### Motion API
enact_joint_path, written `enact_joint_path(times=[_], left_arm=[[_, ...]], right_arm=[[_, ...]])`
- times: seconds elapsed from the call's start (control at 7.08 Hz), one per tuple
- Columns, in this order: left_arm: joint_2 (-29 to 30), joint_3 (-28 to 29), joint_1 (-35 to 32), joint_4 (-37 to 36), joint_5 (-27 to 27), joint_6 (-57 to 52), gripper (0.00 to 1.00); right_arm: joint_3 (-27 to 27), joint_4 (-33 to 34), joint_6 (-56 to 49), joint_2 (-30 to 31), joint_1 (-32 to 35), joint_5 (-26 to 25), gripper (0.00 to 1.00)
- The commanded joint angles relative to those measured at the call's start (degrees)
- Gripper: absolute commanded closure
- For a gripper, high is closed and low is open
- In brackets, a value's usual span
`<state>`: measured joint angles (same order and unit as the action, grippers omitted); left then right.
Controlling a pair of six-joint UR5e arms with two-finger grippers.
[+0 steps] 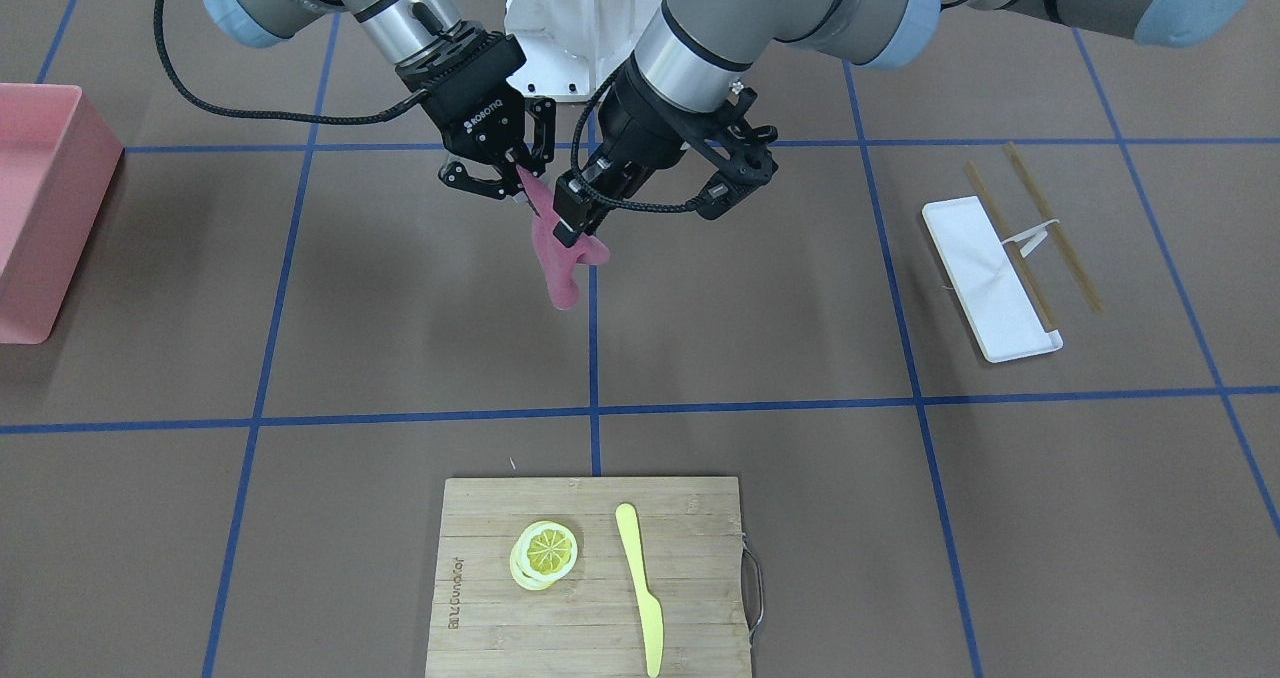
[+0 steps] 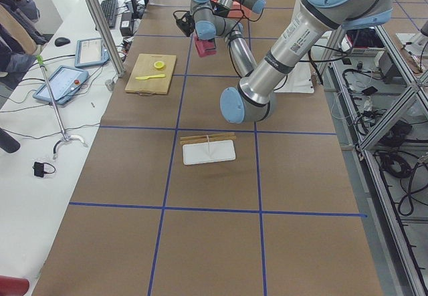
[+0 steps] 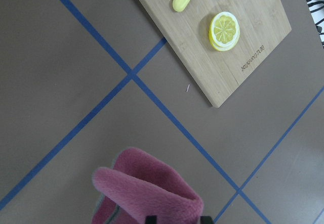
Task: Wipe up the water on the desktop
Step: 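Open and withdraw the left gripper while right gripper lowers the cloth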
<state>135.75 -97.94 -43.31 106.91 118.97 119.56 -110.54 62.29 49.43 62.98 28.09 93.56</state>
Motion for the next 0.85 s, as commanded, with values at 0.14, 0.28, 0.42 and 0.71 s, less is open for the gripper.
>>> enact_joint_path(times=[0.14,0.28,0.42,0.71], left_arm=[[-8.5,-4.5,-9.2,0.2,8.6,-3.2,0.03],[-9.8,-5.1,-9.7,0.1,8.6,-4.2,0.03],[-10.0,-5.2,-10.5,0.1,8.6,-4.2,0.03],[-10.0,-5.1,-10.9,-0.1,8.2,-4.2,0.03]], right_arm=[[0.8,6.8,17.4,0.5,-3.9,0.1,1.00],[0.3,9.0,18.5,0.9,-4.2,0.6,1.00],[0.0,10.6,18.6,2.1,-3.8,2.4,1.00],[-0.4,12.1,17.8,9.5,-0.1,7.8,1.00]])
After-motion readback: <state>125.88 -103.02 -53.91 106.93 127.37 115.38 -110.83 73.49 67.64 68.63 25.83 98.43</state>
